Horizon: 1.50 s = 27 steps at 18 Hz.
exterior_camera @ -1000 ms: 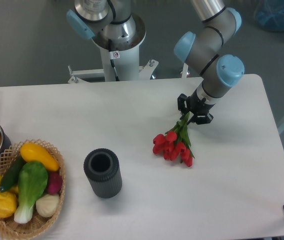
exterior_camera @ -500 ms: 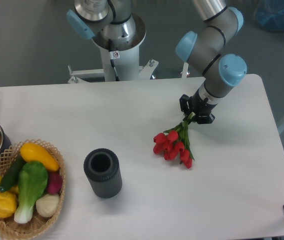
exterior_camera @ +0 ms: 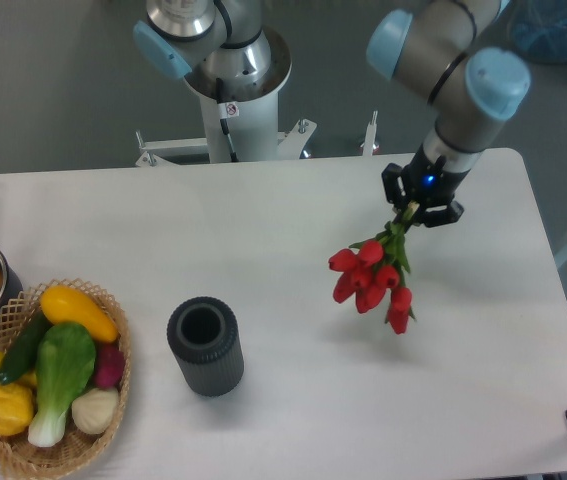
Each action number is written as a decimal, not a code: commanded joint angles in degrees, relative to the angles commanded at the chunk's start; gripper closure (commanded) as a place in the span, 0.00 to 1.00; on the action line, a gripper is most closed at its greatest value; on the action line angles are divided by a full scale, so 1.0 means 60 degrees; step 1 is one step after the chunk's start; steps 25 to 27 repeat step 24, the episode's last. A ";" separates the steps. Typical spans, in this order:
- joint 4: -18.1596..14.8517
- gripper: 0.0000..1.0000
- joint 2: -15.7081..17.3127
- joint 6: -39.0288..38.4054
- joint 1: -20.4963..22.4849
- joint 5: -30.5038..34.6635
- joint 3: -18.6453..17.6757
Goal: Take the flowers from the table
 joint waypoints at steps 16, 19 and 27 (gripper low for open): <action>0.1025 0.76 0.0075 -0.1055 -0.0043 -0.4968 0.1158; 0.1025 0.76 0.0075 -0.1348 -0.0058 -0.4971 0.1173; 0.1025 0.76 0.0075 -0.1348 -0.0058 -0.4971 0.1188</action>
